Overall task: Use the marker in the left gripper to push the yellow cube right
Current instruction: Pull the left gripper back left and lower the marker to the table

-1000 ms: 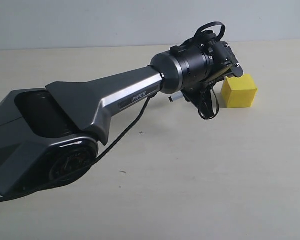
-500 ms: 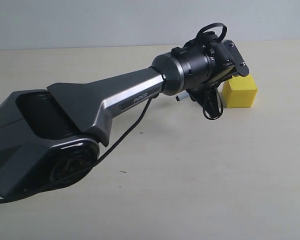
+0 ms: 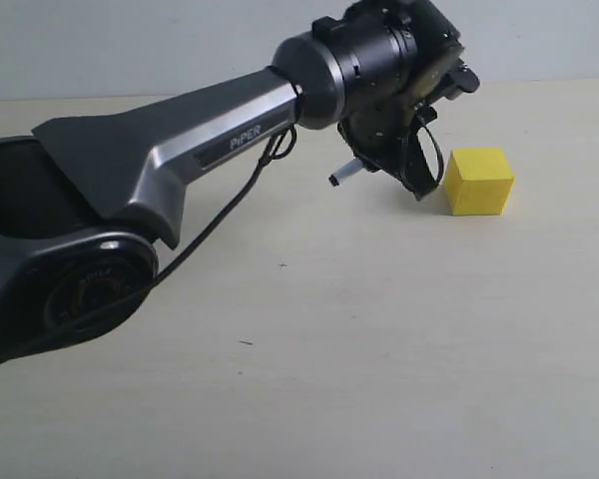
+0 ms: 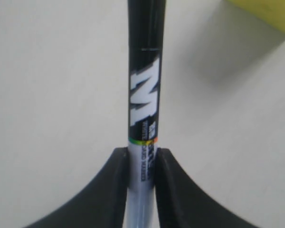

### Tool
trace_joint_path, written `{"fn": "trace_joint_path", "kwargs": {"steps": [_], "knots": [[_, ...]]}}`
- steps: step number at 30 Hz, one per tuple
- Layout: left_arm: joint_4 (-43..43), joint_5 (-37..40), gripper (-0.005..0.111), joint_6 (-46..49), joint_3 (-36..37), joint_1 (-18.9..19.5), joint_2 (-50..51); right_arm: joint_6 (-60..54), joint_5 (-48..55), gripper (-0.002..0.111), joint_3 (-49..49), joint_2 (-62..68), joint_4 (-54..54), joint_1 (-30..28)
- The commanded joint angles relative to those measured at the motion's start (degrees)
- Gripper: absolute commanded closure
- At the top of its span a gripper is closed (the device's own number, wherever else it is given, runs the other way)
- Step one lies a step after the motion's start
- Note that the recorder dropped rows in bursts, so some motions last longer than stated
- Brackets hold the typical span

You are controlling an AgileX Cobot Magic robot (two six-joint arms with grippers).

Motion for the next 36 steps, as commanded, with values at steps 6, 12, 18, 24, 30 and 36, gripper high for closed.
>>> {"fn": "trace_joint_path", "kwargs": {"steps": [6,12,18,24,30,36], "knots": [[-10.7,2.4,0.107,-10.1,2.8,3.8,-3.9,-0.2,-0.1,0.108,0.3,-0.4,-0.4,-0.4],[-13.3,2.4,0.107,-13.6,7.1,3.8,-7.8,-0.2,-0.1,0.108,0.3,-0.4,-0.4,-0.4],[-16.8,2.4,0.107,-16.3,17.5,3.8,-13.1,-0.2,-0.1,0.108,0.3,-0.4,-0.4,-0.4],[-17.1,-4.8,0.107,-22.1,35.9,3.8,-24.4,-0.2,-0.1,0.108,0.3,-0.4,-0.4,-0.4],[-25.2,-20.1,0.107,-28.1,56.6,4.3,-32.0,-0.2,-0.1,0.108,0.3,-0.4,-0.4,-0.4],[-29.2,-27.7,0.107,-29.1,63.4,5.2,-30.4,-0.2,-0.1,0.108,0.3,-0.4,-0.4,-0.4]]}}
